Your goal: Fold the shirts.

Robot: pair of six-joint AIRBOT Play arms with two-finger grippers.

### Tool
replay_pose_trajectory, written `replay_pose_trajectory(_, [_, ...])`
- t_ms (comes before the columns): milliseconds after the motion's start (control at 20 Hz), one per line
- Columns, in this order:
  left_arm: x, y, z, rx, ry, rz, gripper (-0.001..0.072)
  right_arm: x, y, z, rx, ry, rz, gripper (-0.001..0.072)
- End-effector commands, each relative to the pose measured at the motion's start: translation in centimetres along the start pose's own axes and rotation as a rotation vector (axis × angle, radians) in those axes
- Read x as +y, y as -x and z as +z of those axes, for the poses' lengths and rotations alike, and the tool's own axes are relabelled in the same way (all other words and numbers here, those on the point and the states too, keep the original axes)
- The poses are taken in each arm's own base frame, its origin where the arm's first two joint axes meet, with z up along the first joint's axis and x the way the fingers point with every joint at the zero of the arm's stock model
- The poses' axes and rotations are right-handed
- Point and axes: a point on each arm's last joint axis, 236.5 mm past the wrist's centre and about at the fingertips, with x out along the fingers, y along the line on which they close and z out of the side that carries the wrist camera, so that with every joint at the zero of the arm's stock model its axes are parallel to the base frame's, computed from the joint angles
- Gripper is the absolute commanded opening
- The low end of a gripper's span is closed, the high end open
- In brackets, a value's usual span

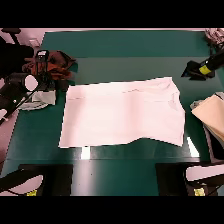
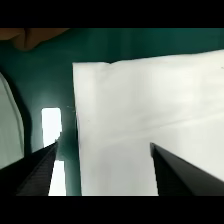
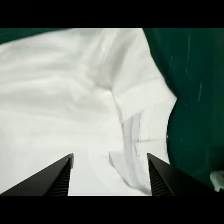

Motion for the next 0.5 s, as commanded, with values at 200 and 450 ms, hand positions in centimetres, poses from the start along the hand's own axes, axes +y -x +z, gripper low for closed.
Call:
replay_pose_trajectory(200, [-1.6,1.2,-9.9,0.346,-0.001,-0.084,0.0665,-3.7,-1.7,-15.3,0.259,-0.152,-0.006,0.0569])
replay_pose_trajectory(450, [-2.8,5.3,-13.3,0.348,0.027,-0.144,0.0591,-4.9,-1.2,-22.9,0.274,-0.236,-0.005,0.0576])
